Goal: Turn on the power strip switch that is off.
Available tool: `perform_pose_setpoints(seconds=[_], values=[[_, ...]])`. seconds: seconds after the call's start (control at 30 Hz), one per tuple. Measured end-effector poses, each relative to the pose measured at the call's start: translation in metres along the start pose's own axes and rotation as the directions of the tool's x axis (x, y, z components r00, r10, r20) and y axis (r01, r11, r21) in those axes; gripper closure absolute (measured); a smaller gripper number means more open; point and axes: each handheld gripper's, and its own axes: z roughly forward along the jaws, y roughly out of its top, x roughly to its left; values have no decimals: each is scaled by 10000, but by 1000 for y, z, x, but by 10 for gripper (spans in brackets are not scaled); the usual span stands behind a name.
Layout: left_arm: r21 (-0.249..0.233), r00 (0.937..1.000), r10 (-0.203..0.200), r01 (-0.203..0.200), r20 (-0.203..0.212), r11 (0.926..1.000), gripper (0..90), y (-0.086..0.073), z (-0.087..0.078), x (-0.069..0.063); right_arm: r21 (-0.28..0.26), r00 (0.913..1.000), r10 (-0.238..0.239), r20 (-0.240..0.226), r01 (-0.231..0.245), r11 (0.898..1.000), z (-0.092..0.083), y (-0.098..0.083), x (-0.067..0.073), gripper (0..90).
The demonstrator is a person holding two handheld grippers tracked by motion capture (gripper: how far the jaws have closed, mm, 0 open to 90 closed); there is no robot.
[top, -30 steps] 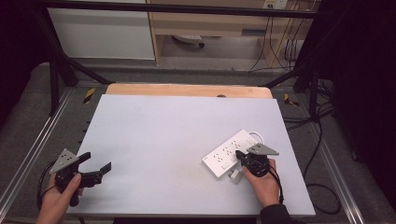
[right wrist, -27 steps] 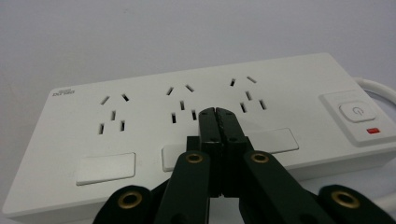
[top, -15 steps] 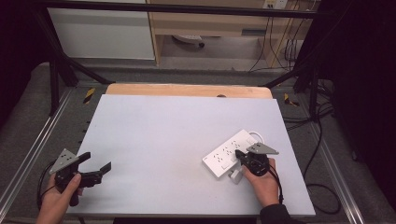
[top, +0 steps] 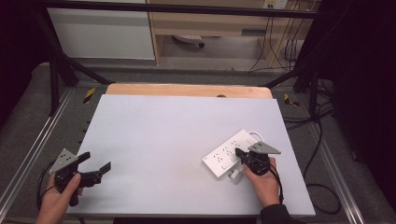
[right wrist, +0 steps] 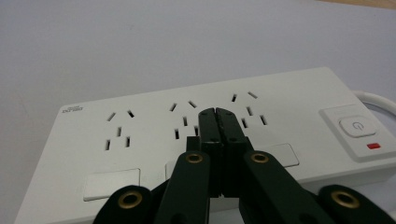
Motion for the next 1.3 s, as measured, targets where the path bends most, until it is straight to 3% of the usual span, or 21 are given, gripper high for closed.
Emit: perform_pose_setpoints(seconds=[0.9, 1.3], values=[[25, 10000, -19, 19, 4, 10000, 56, 0, 0, 1, -716, 9994, 321, -86, -326, 9969, -6, 10, -5, 900], [-2, 10000, -24, 24, -21, 10000, 56, 0, -1, 1, -1035, 9997, 257, 25, -253, 9943, -13, 19, -5, 776]])
